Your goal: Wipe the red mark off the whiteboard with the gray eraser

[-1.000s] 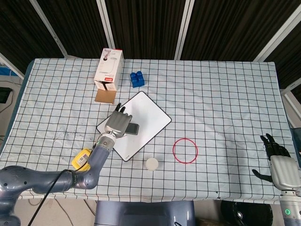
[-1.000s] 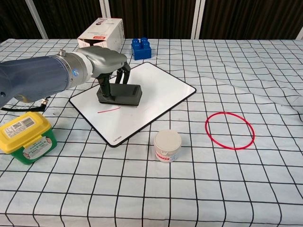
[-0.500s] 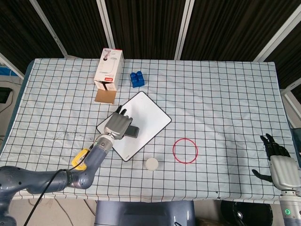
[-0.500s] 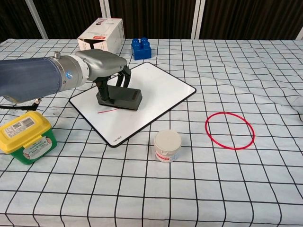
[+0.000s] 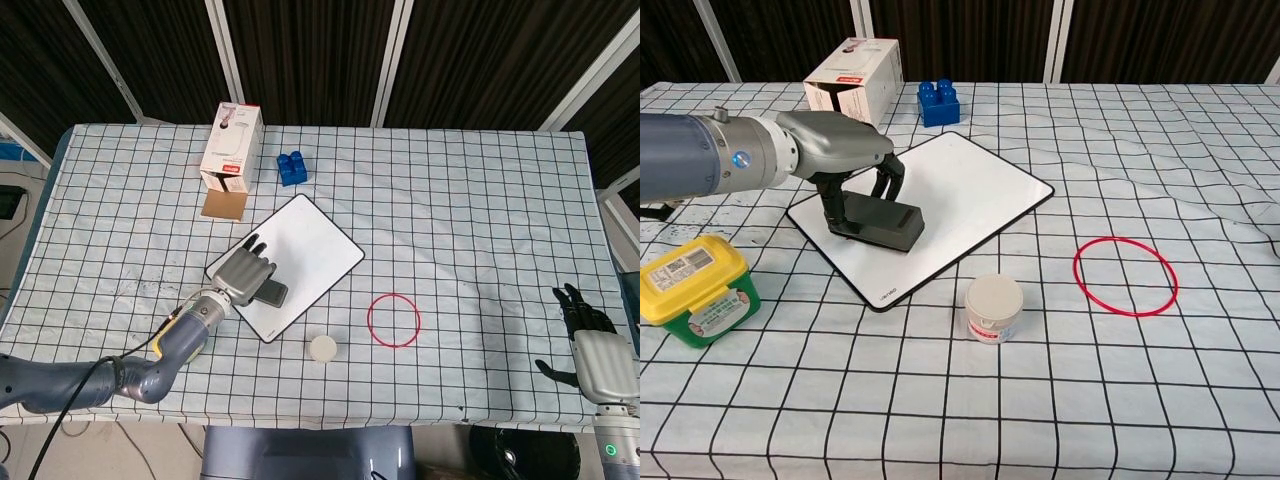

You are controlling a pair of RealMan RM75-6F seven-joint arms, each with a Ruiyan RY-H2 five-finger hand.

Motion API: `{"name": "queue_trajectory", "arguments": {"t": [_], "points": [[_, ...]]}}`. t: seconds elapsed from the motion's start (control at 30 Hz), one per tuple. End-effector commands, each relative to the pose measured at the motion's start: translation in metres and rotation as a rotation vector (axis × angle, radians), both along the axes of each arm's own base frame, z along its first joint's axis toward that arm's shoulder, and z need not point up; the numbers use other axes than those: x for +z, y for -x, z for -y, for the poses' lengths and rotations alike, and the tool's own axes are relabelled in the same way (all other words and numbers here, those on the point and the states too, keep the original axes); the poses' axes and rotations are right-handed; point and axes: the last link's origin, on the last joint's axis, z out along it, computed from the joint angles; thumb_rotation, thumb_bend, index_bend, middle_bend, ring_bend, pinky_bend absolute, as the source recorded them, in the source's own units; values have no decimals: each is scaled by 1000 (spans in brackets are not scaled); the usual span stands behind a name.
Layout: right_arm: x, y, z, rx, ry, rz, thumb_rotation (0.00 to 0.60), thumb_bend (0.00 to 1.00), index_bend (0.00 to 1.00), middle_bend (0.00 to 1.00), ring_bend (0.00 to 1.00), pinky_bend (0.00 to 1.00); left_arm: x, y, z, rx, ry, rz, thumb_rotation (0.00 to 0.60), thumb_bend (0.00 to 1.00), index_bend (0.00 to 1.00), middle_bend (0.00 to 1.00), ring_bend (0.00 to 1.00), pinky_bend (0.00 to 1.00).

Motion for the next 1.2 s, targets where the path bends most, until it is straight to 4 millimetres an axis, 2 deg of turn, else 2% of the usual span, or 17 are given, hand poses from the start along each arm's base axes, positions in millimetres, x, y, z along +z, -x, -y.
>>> {"name": "queue_trajectory", "arguments": {"t": [0.03,0.3,0.6,1.0,1.2], "points": [[0,0,0,0,-1,1,600,39,0,30,172,204,4,9,1,-3,12,-20,600,254,480,481,108,52],[-1,-1,0,0,-2,2,600,39,0,30,172,204,10,15,-3,-37,-8,-46,600,254,480,480,108,52],[-1,0,0,-2,-3,5,600,39,0,32,172,204,-3,5,-6,-47,-50,-5,600,254,482,485,107,53],[0,0,-1,-2,-4,8,600,40,0,34,172,204,-16,-8,-30,26,-172,27,600,254,480,486,108,68],[0,1,0,-5,-4,10,600,40,0,34,172,204,-11,3,-39,71,-210,-8,600,254,479,485,108,68]]}}
